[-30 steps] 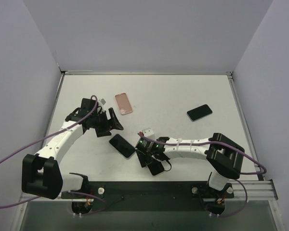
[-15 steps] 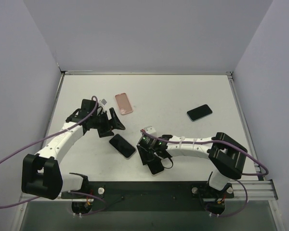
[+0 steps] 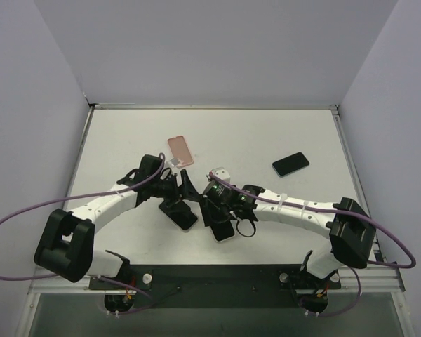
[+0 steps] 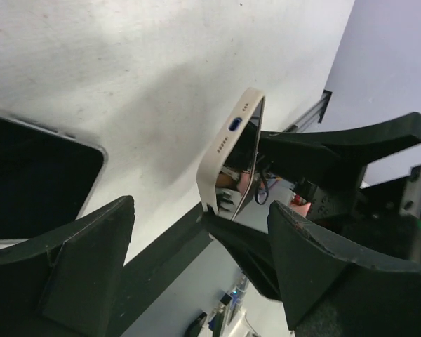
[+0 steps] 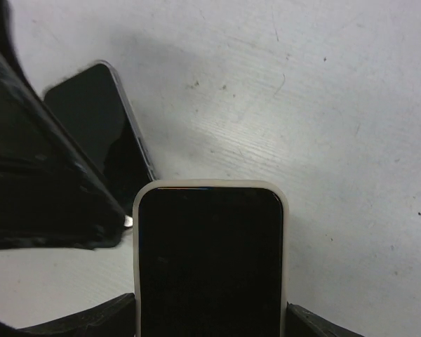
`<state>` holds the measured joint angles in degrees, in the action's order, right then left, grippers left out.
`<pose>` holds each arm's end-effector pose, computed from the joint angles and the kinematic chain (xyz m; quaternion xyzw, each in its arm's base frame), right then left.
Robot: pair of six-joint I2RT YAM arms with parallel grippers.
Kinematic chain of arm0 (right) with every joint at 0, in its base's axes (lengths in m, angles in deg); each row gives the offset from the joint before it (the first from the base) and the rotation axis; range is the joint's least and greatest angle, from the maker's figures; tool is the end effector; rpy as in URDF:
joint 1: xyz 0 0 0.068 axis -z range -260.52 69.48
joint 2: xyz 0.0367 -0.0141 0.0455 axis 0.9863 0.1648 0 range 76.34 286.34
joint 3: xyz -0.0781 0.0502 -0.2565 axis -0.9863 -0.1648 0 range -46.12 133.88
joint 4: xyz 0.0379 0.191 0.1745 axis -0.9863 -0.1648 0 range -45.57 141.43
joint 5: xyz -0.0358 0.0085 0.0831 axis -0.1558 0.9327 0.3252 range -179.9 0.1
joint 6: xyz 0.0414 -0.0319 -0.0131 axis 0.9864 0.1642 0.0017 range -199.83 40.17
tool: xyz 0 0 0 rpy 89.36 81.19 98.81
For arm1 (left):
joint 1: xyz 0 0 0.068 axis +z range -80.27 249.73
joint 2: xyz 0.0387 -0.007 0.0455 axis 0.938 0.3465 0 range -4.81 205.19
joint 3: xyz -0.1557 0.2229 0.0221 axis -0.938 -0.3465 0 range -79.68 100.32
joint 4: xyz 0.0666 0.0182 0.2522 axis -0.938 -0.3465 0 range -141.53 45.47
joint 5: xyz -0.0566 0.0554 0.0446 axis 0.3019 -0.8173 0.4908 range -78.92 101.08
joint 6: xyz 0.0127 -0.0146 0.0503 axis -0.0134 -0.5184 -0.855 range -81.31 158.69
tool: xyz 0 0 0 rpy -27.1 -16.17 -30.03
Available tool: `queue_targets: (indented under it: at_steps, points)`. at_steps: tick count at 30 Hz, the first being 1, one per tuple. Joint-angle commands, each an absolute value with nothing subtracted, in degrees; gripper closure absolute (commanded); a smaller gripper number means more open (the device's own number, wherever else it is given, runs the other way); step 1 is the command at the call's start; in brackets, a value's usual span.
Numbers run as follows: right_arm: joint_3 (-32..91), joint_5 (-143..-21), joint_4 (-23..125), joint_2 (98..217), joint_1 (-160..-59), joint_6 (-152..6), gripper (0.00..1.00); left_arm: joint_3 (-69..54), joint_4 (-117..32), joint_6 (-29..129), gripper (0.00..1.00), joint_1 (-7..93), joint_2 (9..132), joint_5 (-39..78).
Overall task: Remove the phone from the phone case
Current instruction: Pick up the phone at the center of the board.
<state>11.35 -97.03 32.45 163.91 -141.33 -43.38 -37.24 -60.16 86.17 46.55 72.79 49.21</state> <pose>0.1610 0.2794 0.2238 -0.1761 0.9187 0.2232 0.2743 0.2328 -0.1236 0.2002 -0.0803 0.8935 -0.4344 0.0808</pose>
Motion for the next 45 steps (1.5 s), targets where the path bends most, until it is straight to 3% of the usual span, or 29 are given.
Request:
queue_targets:
  at_steps: [1, 6, 10, 14, 16, 18, 20, 21, 22, 25, 28, 32, 39, 45]
  points:
    - [14.8, -98.2, 32.4, 160.6, -141.1, -44.6, 0.97, -37.8, -51.4, 91.9, 0.14, 44.4, 75.8, 53.1]
    - [15.9, -97.3, 34.5, 160.3, -140.6, -44.9, 0.98, -39.3, -43.5, 96.1, 0.15, 43.1, 79.1, 55.9]
    - [16.6, -96.1, 35.7, 161.1, -140.5, -45.0, 0.97, -39.8, -38.9, 99.1, 0.26, 41.7, 81.0, 57.0]
    - [16.6, -95.0, 37.2, 162.4, -140.0, -44.8, 0.97, -40.8, -31.3, 105.3, 0.52, 41.2, 82.4, 58.9]
    - [16.4, -94.0, 38.1, 162.6, -139.7, -44.4, 0.96, -40.2, -30.3, 105.7, 0.56, 40.9, 82.6, 59.0]
    - [16.1, -92.9, 38.9, 162.6, -138.8, -44.2, 0.94, -39.8, -30.3, 105.8, 0.70, 40.6, 82.6, 59.1]
    - [16.0, -92.3, 39.0, 162.1, -137.9, -44.1, 0.66, -39.3, -30.4, 105.6, 0.87, 40.7, 82.3, 59.8]
    - [15.8, -92.0, 39.1, 161.2, -137.6, -44.1, 0.50, -39.2, -30.9, 105.5, 1.00, 41.1, 82.1, 59.9]
    - [15.7, -91.1, 39.0, 160.5, -137.0, -44.1, 0.29, -39.0, -31.0, 105.3, 1.00, 41.7, 81.9, 60.2]
    - [14.5, -88.6, 39.0, 156.2, -134.9, -44.0, 0.17, -39.2, -30.4, 105.3, 1.00, 44.8, 80.1, 61.2]
    - [11.7, -86.7, 39.3, 150.4, -132.1, -43.2, 0.14, -40.0, -23.6, 108.2, 1.00, 49.7, 77.7, 64.2]
    - [3.2, -73.7, 48.7, 142.8, -124.5, -35.8, 0.16, -40.6, -12.5, 115.8, 1.00, 54.1, 76.0, 68.7]
    - [-3.9, -60.0, 65.2, 138.4, -118.7, -23.8, 0.25, -37.8, -3.5, 122.2, 1.00, 55.4, 75.2, 69.3]
    - [-10.7, -56.3, 86.9, 141.4, -116.4, -10.3, 0.40, -37.4, 2.4, 126.1, 1.00, 55.8, 77.0, 69.3]
